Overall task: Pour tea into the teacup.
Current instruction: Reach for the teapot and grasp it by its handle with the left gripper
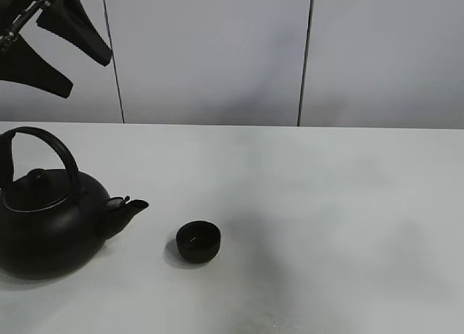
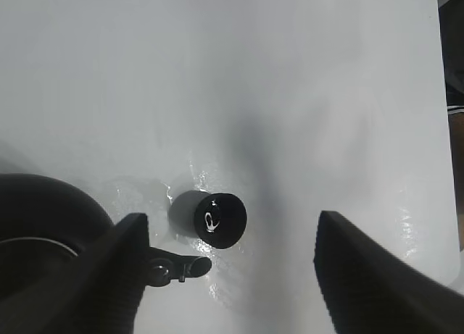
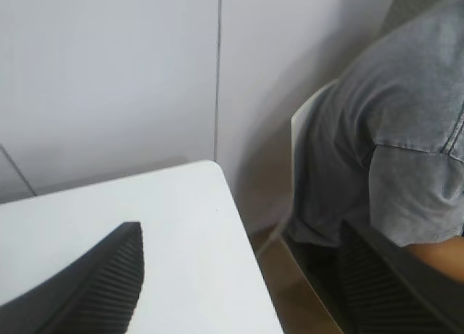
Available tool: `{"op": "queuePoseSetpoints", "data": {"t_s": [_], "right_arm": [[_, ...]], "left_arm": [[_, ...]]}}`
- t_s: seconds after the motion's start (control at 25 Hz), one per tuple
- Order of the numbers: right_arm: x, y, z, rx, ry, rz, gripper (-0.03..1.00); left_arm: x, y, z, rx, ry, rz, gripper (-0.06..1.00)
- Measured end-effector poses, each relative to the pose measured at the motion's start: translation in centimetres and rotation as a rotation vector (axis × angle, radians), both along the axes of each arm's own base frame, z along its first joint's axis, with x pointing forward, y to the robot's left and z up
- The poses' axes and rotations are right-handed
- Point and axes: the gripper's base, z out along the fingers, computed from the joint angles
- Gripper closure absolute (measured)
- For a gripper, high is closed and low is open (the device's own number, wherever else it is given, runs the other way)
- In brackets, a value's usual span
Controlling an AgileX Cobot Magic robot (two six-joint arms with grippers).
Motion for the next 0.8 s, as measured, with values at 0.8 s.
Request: {"op": "queuePoseSetpoints", "data": {"t_s": [0.8], "right_arm": [[-17.1, 5.6, -13.4, 0.054, -0.044, 0.131, 0.45]], "left_arm": [[0.0, 0.0, 0.0, 0.001, 0.0, 0.0, 0.47]]}}
